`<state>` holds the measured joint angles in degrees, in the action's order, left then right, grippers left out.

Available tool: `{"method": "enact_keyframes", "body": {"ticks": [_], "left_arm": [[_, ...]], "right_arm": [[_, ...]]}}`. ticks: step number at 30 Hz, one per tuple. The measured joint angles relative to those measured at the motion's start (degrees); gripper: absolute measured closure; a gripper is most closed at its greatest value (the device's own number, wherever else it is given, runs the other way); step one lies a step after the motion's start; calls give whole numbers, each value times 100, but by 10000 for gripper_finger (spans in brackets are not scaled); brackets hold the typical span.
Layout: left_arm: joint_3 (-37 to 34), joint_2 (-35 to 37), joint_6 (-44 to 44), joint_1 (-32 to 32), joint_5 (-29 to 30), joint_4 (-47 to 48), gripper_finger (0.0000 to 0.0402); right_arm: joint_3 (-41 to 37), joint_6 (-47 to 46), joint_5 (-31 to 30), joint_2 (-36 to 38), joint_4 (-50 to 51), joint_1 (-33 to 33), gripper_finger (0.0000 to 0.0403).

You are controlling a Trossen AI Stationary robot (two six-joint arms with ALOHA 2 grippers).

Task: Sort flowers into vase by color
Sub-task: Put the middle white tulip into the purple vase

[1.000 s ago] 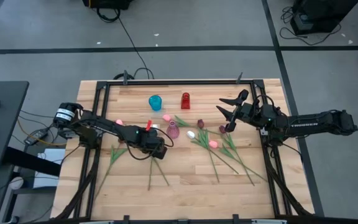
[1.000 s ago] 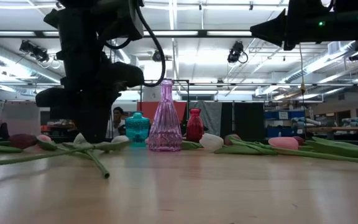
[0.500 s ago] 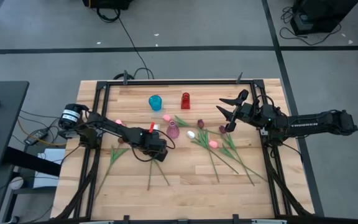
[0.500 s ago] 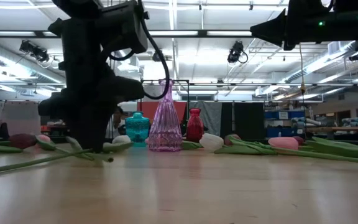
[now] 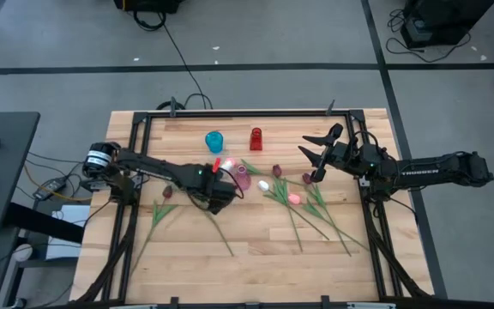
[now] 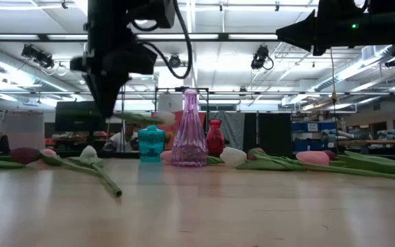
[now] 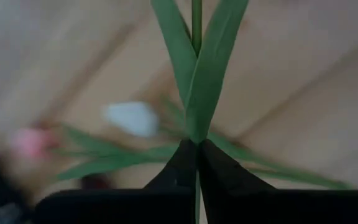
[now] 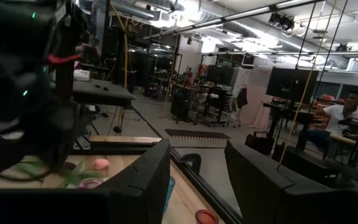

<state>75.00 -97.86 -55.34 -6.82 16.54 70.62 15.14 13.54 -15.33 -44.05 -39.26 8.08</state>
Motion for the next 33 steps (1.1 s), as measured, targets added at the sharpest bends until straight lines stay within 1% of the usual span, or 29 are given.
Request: {"method": "enact_keyframes", "body": {"ticks": [2,4,7,10,12,15,18,20,22,24,26,30,32,33], "left_arm": [[309,0,134,98,248,433,393],[611,0,372,228,508,574,394],[1087,0,883,425,866,505,395],[1626,0,1597,612,1120,203,395],[2006,0,2311,687,1210,-154,395],[2512,9,3531,703,1235,-951,395],[2812,9,4487,693,1228,-1872,392],[2896,9,4687,698,1232,-2519,391],[2901,9,4717,685,1232,-2988,390],[2809,9,5125,641,1073,-3442,389],[2628,9,5541,593,779,-3889,389],[2227,7,5950,655,-209,-4747,389],[2206,4,6089,757,-532,-4856,388],[2206,4,6128,798,-625,-4903,388]], "right_arm": [[0,-2,0,2,-1,0,235],[0,-2,2,2,-1,0,235],[0,-2,2,0,-1,0,235],[0,-2,2,0,-1,0,235],[0,-2,2,0,-2,0,235],[0,-2,0,0,-1,0,235],[0,2,0,2,32,0,235],[0,114,-170,45,171,-2,235],[0,312,-660,181,407,-11,235],[0,363,-1064,382,671,-41,236],[0,346,-988,642,936,-87,237],[-2,136,-69,1140,1387,-150,238],[0,35,244,1318,1546,-157,238],[-1,18,298,1390,1618,-155,238]]}}
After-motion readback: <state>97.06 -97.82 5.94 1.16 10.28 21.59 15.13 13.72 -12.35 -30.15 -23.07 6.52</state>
